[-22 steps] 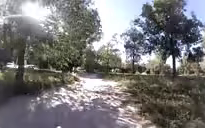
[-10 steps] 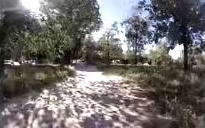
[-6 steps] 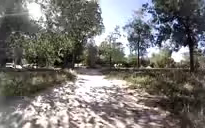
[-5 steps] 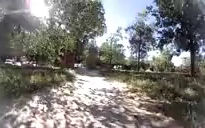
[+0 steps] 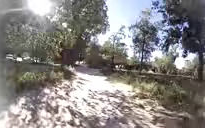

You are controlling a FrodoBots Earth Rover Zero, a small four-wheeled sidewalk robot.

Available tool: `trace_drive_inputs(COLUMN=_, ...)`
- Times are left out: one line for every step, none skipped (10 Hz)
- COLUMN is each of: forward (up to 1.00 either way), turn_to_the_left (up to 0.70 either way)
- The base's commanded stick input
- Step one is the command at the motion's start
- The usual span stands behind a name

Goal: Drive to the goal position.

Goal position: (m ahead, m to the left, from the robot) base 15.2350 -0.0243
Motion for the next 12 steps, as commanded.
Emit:
trace_drive_inputs(forward=0.85, turn_to_the_left=0.00)
trace_drive_inputs(forward=0.85, turn_to_the_left=0.00)
trace_drive_inputs(forward=0.85, turn_to_the_left=0.00)
trace_drive_inputs(forward=0.85, turn_to_the_left=0.00)
trace_drive_inputs(forward=0.85, turn_to_the_left=0.00)
trace_drive_inputs(forward=0.85, turn_to_the_left=0.00)
trace_drive_inputs(forward=0.85, turn_to_the_left=0.00)
trace_drive_inputs(forward=0.85, turn_to_the_left=0.00)
trace_drive_inputs(forward=0.85, turn_to_the_left=0.00)
trace_drive_inputs(forward=0.85, turn_to_the_left=0.00)
trace_drive_inputs(forward=0.85, turn_to_the_left=0.00)
trace_drive_inputs(forward=0.85, turn_to_the_left=0.00)
